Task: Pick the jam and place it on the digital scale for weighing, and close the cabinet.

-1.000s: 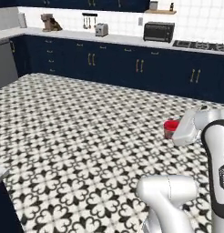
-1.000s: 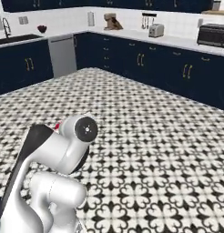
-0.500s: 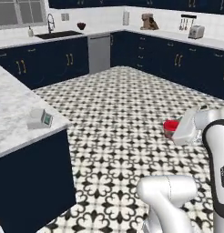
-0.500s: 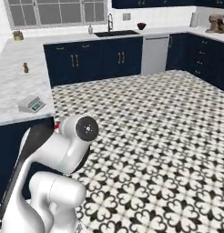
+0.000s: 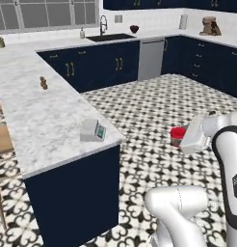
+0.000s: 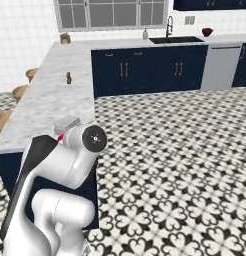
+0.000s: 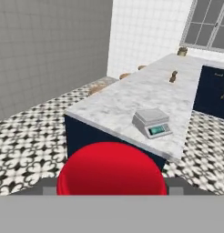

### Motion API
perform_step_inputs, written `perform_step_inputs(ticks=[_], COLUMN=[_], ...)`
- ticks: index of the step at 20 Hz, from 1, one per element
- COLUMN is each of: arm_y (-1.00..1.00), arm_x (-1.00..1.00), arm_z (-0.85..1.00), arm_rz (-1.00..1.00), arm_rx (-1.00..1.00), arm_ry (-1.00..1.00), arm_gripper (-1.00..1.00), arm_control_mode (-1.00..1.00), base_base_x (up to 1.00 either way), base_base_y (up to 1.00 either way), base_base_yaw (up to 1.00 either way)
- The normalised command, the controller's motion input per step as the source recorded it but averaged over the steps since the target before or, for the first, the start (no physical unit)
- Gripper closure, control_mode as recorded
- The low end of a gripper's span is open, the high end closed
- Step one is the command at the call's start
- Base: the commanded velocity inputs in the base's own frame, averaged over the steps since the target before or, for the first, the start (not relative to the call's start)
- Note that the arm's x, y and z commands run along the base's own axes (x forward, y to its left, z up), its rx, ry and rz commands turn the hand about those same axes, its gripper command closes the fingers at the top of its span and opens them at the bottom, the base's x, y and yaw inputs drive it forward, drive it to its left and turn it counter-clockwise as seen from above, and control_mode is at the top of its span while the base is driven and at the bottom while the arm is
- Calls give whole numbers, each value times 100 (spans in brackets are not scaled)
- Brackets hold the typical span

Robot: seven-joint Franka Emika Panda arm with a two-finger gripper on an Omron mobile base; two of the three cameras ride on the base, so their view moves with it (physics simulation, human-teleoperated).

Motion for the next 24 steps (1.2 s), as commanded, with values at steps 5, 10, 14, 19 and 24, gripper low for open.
perform_step_inputs(ticks=[5,10,14,19,24], arm_y=[0,0,0,0,0], arm_x=[0,0,0,0,0], arm_z=[0,0,0,0,0], arm_rz=[0,0,0,0,0], arm_rx=[0,0,0,0,0], arm_ry=[0,0,0,0,0], arm_gripper=[100,100,100,100,100], arm_control_mode=[100,100,100,100,100], base_base_x=[25,46,45,30,6], base_base_y=[58,4,9,10,1], base_base_yaw=[23,28,26,26,25])
